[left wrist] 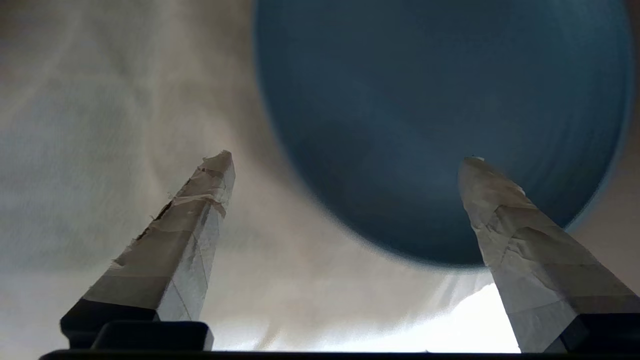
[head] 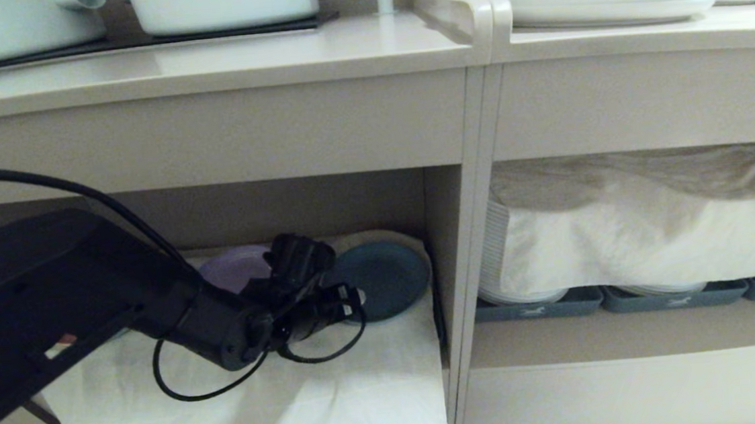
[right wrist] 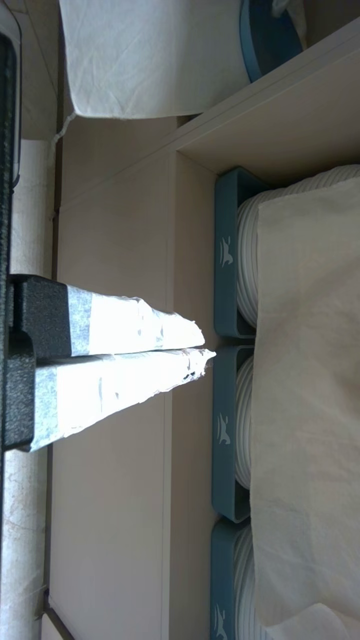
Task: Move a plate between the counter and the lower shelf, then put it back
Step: Pick up the plate in the cupboard
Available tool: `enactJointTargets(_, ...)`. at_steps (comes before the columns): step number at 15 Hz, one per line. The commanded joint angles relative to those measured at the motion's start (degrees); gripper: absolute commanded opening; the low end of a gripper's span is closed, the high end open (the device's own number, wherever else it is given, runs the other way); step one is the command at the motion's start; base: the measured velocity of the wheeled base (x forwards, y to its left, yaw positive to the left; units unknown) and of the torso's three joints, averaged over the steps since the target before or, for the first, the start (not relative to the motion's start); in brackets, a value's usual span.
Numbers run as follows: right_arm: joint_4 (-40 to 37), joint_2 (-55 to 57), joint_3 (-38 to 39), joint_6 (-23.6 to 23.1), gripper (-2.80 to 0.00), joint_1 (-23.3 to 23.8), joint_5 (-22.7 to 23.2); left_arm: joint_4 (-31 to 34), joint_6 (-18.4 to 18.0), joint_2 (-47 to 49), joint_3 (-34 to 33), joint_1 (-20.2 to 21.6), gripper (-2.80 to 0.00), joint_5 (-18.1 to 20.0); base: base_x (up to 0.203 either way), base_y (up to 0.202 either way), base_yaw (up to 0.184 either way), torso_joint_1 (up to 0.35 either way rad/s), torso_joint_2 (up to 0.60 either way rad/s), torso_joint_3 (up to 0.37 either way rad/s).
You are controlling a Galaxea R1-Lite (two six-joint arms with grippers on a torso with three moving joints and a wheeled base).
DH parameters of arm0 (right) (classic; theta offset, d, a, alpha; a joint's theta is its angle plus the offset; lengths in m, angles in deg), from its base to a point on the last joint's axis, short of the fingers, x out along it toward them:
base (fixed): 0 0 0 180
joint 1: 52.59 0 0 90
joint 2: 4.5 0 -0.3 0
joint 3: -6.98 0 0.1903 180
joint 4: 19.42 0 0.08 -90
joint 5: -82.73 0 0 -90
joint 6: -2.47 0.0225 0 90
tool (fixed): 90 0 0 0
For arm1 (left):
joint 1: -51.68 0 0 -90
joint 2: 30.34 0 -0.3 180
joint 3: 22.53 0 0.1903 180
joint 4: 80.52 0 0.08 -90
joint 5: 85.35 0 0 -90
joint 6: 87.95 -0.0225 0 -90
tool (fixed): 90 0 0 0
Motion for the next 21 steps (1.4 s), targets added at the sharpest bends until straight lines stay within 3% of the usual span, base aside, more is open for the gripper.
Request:
enactJointTargets(1,0.0,0.0,0.0,0.0,-2.80,0.0,0.0,-0.1,0.2,1.0,1.5,0.0,0.00,-0.1,0.000,0.000,0.000,0.000,0.00,0.000)
enactJointTargets(21,0.0,0.0,0.0,0.0,-2.80,0.0,0.0,-0.5,1.4,3.6,3.2,-2.1,0.00,-0.3,0.000,0.000,0.000,0.000,0.00,0.000)
